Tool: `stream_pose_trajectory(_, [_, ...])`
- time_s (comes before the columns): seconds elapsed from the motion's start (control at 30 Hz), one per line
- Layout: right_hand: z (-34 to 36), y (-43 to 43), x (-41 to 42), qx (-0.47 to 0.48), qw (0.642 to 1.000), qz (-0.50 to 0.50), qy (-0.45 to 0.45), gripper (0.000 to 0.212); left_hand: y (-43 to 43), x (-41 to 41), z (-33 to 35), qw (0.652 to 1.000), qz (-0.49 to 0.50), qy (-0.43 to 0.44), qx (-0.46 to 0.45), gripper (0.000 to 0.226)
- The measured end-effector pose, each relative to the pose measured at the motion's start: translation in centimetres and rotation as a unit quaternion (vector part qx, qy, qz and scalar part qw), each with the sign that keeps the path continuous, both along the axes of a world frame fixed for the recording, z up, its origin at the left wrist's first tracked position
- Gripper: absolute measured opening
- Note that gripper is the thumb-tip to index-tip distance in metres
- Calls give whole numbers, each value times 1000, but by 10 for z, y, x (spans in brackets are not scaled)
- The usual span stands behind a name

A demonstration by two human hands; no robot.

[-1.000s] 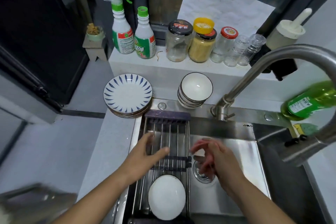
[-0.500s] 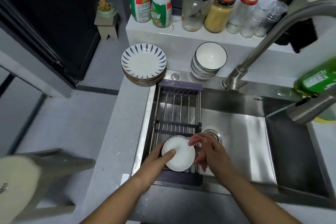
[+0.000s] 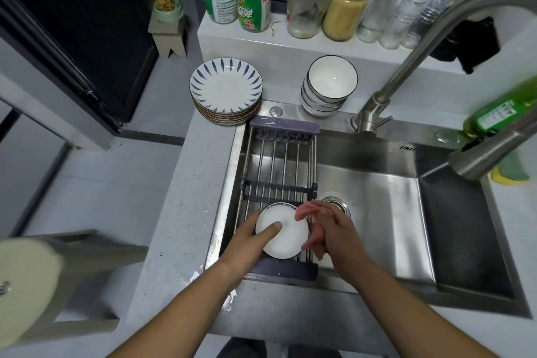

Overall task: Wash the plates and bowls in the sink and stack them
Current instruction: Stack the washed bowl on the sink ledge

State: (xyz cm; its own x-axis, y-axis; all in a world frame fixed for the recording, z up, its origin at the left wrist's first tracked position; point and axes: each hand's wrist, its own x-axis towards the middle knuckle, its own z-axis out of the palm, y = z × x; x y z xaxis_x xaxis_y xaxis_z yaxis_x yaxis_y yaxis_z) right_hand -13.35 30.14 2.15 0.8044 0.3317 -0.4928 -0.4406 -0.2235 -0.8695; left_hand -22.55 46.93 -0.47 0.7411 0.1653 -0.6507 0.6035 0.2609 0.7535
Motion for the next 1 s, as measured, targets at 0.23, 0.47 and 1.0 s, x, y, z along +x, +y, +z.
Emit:
stream_pose_trajectory(0.23, [6,1,-1,-11,1000,-2,3,31,-7,5,4,999,16,3,44,26])
stream_pose_trajectory(0.47, [17,4,-6,-10,999,-11,32,27,-10,10,6,995,5,-10,99,78])
stream_pose_trajectory(1.0, [58,5,-15,41,999,15,-17,33,2,11,47,987,140,-79,30,21])
